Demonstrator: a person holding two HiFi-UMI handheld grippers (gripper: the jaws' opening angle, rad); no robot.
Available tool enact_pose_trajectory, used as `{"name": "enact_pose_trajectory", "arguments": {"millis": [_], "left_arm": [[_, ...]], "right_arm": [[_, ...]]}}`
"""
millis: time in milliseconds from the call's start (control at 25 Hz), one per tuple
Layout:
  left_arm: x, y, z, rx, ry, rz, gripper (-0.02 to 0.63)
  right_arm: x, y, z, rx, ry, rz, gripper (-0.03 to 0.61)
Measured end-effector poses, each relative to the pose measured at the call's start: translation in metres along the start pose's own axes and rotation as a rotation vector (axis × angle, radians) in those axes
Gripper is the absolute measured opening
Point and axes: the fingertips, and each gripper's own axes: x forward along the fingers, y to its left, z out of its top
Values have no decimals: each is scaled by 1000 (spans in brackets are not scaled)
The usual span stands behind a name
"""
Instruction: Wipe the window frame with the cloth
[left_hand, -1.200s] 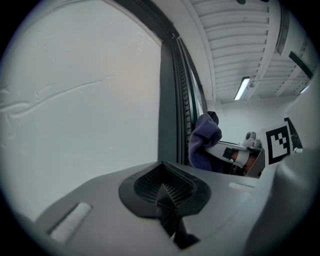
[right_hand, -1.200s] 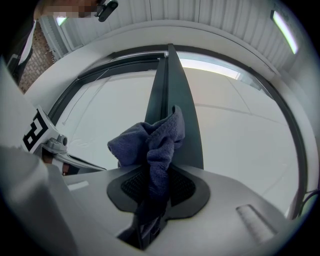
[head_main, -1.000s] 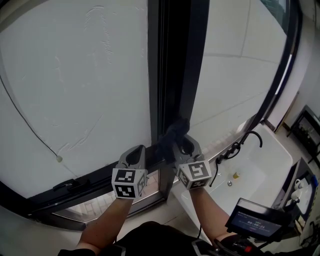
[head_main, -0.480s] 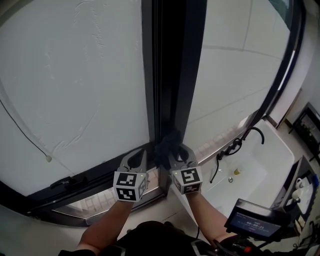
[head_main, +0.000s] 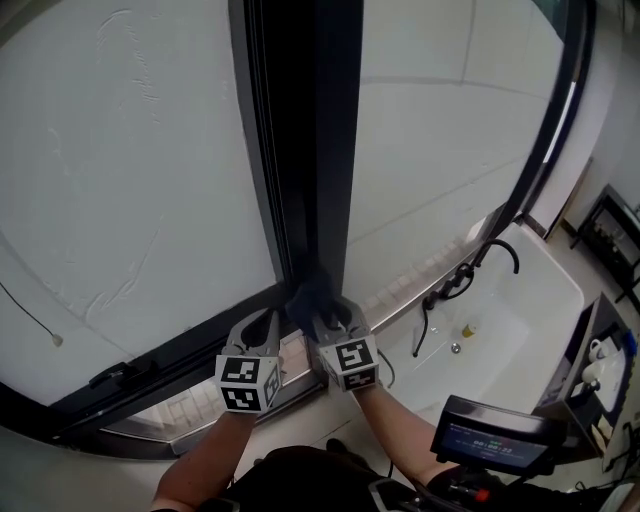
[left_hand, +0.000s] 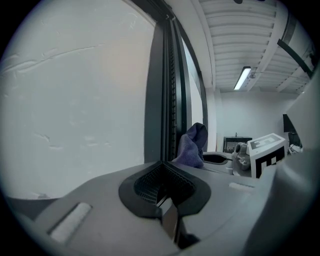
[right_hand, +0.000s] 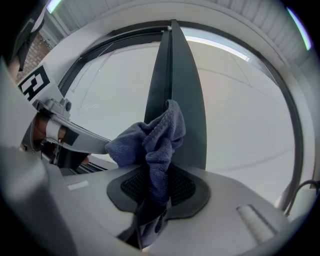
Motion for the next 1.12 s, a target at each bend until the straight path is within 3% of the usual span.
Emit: {"name": "enact_pose_trajectory", "arguments": {"millis": [400, 600, 1120], "left_arm": [[2, 1, -3, 0, 6, 41, 0], [4, 1, -7, -12, 13, 74, 0], [-3, 4, -32, -52, 45, 122, 0]], "right_arm": [[-2, 8, -2, 51, 4, 56, 89], [-2, 4, -30, 6, 60, 71, 89], [-4, 9, -44, 6, 110, 125, 87]]}}
